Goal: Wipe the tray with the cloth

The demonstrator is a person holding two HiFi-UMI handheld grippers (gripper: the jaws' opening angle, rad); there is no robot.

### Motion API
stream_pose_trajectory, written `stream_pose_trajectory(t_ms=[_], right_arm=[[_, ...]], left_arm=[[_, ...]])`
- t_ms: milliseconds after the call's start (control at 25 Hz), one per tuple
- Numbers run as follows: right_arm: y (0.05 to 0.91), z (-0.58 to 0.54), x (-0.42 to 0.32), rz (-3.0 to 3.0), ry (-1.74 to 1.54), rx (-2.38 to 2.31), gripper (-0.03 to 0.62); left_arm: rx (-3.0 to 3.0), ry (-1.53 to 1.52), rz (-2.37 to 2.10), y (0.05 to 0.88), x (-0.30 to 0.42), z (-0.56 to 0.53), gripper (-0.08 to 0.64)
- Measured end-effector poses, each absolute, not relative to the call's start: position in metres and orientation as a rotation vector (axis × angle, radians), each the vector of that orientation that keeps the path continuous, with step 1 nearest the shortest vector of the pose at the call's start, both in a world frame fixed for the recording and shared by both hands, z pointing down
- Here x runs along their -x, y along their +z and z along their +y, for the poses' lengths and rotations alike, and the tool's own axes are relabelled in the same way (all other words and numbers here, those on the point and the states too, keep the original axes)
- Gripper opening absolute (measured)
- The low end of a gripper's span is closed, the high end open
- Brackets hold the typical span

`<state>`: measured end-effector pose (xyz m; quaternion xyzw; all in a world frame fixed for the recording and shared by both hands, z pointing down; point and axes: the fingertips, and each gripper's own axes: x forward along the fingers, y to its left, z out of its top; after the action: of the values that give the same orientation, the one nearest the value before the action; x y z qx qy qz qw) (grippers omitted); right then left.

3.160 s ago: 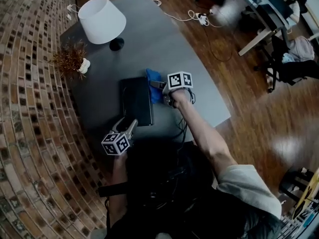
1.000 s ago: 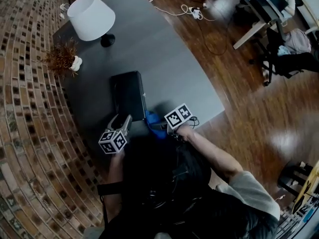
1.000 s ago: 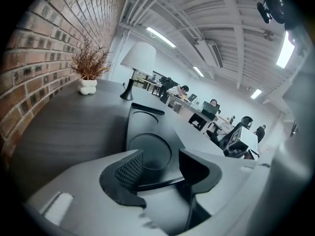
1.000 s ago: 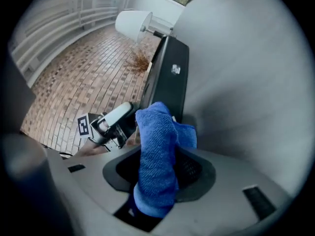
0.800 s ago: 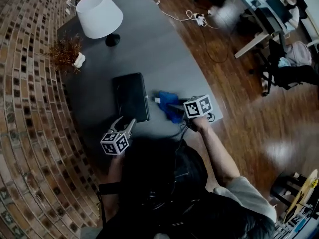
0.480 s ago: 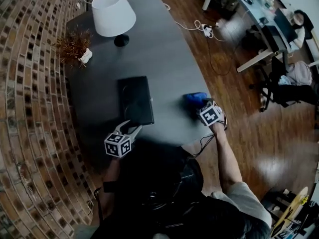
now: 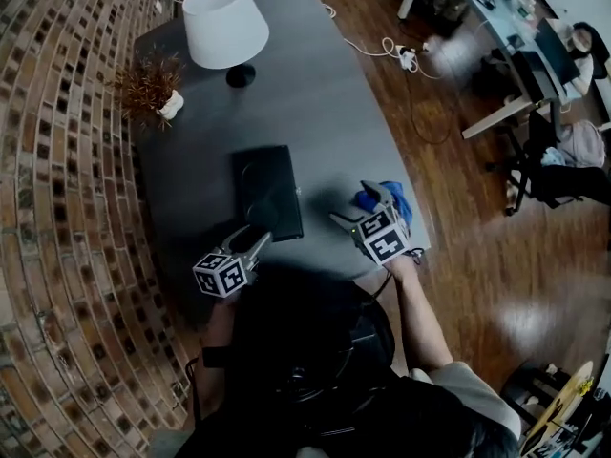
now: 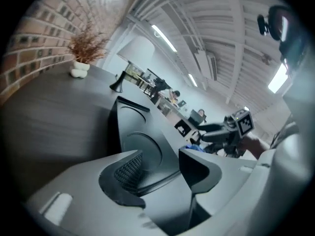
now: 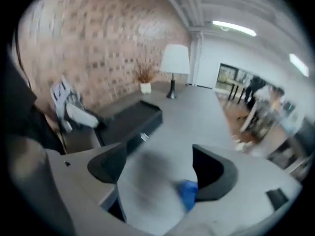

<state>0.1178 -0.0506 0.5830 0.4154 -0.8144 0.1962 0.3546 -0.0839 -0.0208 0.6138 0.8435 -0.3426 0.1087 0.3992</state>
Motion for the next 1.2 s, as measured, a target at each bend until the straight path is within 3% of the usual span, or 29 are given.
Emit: stream_pose_trajectory(t_ms=[120,200,520,600,680,800,840,960,1040,1080,1200], right_arm=[[0.606,-0.054,-0.028,-2.429,1.201,-0.876,0.434],[0.63,-0.054,0.0,-2.415,1.433,-0.781,0.405],[0.646,-0.053,0.025,-2.378,1.315,-0.715,0.386],[0.641,-0.07,-0.002,-2.426,1.486,-0.811,0.275],[0.647,-0.093,-0.036,-2.423,1.644,-0.961,0.206],[0.671,-0.111,-0.049,-2.315,1.736,-1.018,0.2],[0.676,-0.113,-0.043,-2.287,1.782,-1.006,0.16],[0.683,-0.114,-0.021,-2.215,1.984,-0.966,0.16],[0.688,-0.113,-0.016,-2.171,2.108,-0.974,0.122],[0.69,-0.112,-0.017,-2.153,2.159,-0.985,0.069],[0.692,-0.114,-0.018,-2.15,2.215,-0.985,0.069]], left_arm=[[-2.098,0.161,-0.873,0.608,0.088,-0.033,0.207],[-2.097,0.151,-0.847,0.607,0.085,-0.033,0.207],[-2.063,0.145,-0.892,0.607,0.088,-0.025,0.21],[-2.056,0.122,-0.895,0.604,0.09,-0.027,0.209],[-2.085,0.133,-0.903,0.6,0.091,-0.029,0.209],[-2.151,0.224,-0.886,0.602,0.081,-0.025,0.209],[-2.167,0.255,-0.883,0.603,0.079,-0.024,0.209],[-2.179,0.287,-0.883,0.605,0.077,-0.022,0.209],[-2.175,0.283,-0.883,0.605,0.077,-0.022,0.209],[-2.177,0.285,-0.882,0.605,0.076,-0.022,0.209],[-2.183,0.295,-0.879,0.605,0.076,-0.023,0.209]])
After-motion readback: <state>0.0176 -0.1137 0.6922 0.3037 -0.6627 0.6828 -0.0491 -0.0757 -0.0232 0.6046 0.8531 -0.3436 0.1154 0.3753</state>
